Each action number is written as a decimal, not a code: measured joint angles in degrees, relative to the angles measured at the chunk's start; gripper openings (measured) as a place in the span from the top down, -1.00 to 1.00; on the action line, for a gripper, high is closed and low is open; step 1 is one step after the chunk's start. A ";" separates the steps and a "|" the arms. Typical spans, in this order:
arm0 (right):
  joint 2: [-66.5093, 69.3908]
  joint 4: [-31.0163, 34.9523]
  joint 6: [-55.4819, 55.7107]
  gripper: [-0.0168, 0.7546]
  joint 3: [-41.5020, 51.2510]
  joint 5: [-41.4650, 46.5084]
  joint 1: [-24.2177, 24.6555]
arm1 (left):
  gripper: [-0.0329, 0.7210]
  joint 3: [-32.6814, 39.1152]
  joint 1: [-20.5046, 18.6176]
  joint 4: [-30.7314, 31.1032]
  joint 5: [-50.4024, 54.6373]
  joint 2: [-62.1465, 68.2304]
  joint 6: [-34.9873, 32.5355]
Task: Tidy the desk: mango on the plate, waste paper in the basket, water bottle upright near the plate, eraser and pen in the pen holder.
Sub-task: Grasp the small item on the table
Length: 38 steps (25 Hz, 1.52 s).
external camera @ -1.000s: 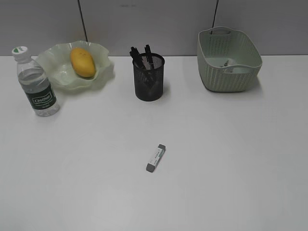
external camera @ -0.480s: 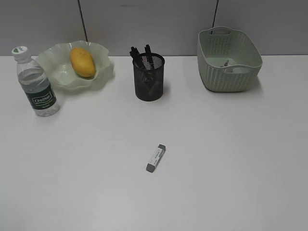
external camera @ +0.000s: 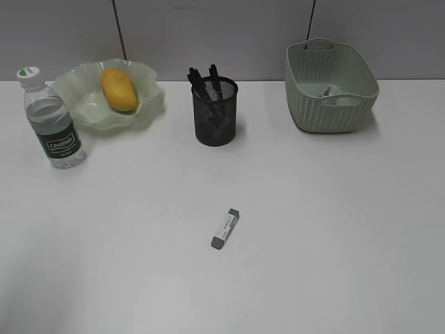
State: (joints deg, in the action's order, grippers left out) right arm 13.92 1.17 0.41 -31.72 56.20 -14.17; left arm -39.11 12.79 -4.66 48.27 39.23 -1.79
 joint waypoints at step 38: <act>0.00 -0.43 0.15 -0.50 0.36 -0.10 0.00 | -0.33 -50.15 33.47 0.44 6.46 80.65 11.68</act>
State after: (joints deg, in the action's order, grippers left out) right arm 13.92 0.75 0.56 -31.35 56.10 -14.17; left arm -89.26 46.25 -4.22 54.74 119.88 9.88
